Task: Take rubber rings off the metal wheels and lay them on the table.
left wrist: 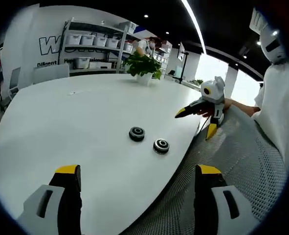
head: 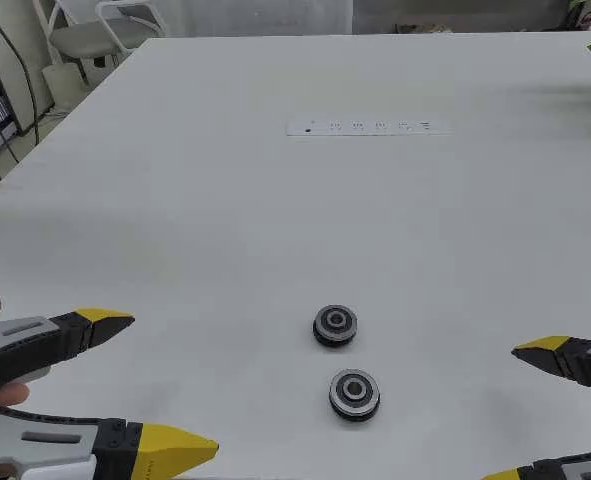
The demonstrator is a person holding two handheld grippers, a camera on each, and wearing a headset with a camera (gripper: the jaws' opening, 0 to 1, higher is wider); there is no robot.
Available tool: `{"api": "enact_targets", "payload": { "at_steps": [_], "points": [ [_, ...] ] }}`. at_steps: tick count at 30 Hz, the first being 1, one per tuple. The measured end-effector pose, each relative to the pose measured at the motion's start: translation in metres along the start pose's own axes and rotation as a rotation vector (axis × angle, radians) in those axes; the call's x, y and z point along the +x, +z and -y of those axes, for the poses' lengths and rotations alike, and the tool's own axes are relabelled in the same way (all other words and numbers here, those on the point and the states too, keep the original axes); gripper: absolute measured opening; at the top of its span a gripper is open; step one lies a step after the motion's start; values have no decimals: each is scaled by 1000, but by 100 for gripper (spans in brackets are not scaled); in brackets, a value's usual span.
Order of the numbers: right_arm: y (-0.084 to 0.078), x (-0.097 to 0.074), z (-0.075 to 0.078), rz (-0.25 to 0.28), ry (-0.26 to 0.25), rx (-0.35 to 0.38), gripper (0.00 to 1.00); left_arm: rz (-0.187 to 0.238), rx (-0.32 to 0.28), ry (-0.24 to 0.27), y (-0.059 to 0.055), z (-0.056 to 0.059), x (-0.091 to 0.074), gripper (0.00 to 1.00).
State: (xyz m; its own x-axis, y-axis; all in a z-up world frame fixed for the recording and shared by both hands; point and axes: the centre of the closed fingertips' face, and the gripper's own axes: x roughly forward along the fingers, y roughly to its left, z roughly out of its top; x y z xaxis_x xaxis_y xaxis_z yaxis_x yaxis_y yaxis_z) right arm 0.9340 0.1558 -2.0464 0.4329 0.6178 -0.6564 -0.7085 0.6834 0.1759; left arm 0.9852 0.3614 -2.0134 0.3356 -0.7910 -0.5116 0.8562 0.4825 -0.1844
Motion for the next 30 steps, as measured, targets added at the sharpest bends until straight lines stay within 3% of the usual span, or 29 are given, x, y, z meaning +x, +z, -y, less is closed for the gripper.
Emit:
{"api": "enact_targets", "payload": {
  "at_steps": [30],
  "points": [
    [-1,1,1,-2,-1,0,99,14,-8,1,2,-1,0,94]
  ]
}}
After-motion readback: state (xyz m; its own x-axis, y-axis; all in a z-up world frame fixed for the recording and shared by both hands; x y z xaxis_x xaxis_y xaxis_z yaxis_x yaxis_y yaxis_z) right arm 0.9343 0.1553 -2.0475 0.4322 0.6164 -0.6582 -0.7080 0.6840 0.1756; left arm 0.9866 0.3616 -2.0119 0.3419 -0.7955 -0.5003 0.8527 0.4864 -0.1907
